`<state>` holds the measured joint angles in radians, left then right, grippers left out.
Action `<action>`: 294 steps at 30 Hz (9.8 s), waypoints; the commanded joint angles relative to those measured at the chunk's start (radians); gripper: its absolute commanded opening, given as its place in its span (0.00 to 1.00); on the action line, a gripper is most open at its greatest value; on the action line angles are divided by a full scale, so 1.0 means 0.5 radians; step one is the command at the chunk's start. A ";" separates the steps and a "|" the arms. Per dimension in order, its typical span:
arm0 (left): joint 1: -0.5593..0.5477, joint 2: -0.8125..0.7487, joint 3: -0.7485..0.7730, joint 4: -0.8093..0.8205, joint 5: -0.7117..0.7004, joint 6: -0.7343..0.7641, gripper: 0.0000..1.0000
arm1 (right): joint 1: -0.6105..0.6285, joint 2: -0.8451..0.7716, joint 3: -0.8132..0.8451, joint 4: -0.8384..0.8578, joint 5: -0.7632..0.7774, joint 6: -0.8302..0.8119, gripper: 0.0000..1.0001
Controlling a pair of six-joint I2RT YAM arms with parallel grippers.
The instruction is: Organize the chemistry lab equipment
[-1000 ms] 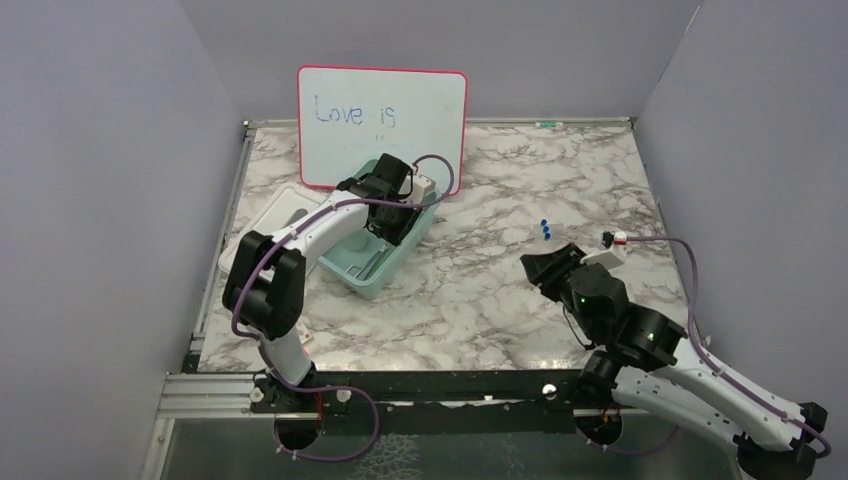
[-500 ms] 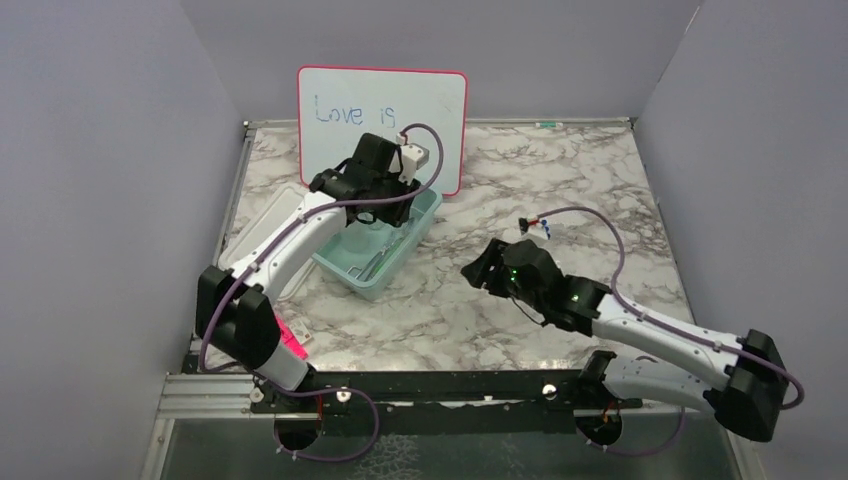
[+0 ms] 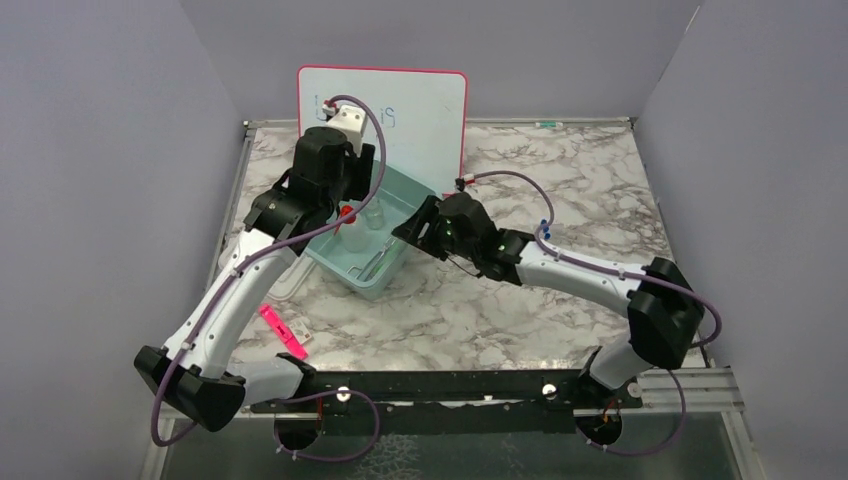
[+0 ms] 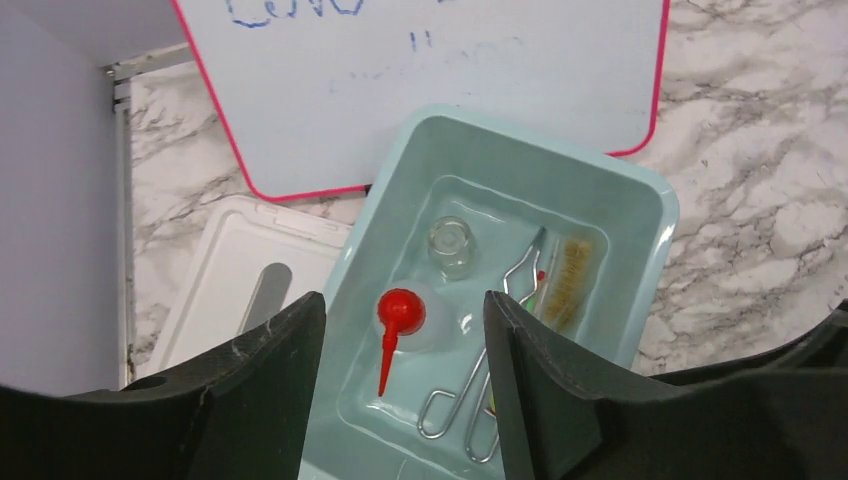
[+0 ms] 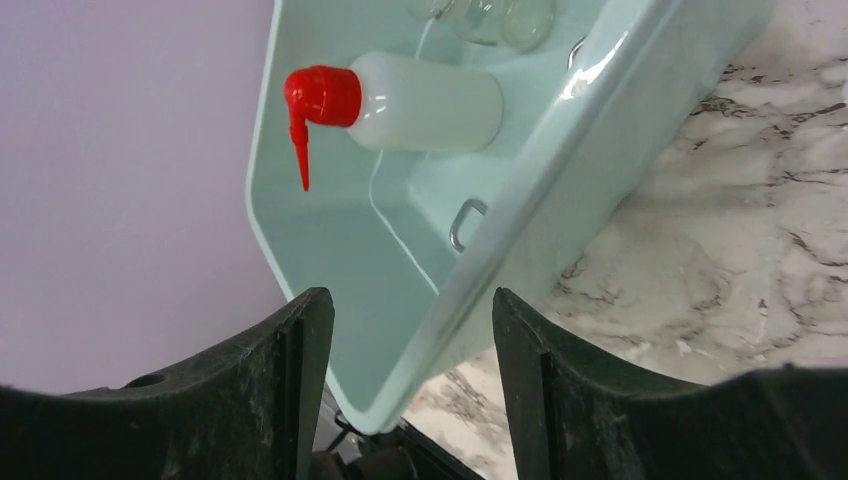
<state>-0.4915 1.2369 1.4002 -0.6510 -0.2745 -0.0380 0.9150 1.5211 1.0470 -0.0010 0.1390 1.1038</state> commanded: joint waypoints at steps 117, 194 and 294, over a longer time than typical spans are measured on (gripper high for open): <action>0.768 1.145 -0.519 0.151 0.564 0.028 0.07 | -0.066 -0.525 0.147 -0.861 0.885 -0.143 0.54; 0.774 1.118 -0.675 0.007 0.446 -0.042 0.14 | -0.067 -0.792 -0.026 -0.861 0.728 -0.140 0.54; -0.376 0.026 -0.253 0.175 0.419 -0.629 0.67 | -0.066 -0.707 -0.117 -0.626 0.268 -0.432 0.69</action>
<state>-0.7712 1.3087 1.2823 -0.5678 -0.0105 -0.4061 0.8841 1.0988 0.9329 -0.3706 0.3653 0.9642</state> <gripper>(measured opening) 0.630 0.672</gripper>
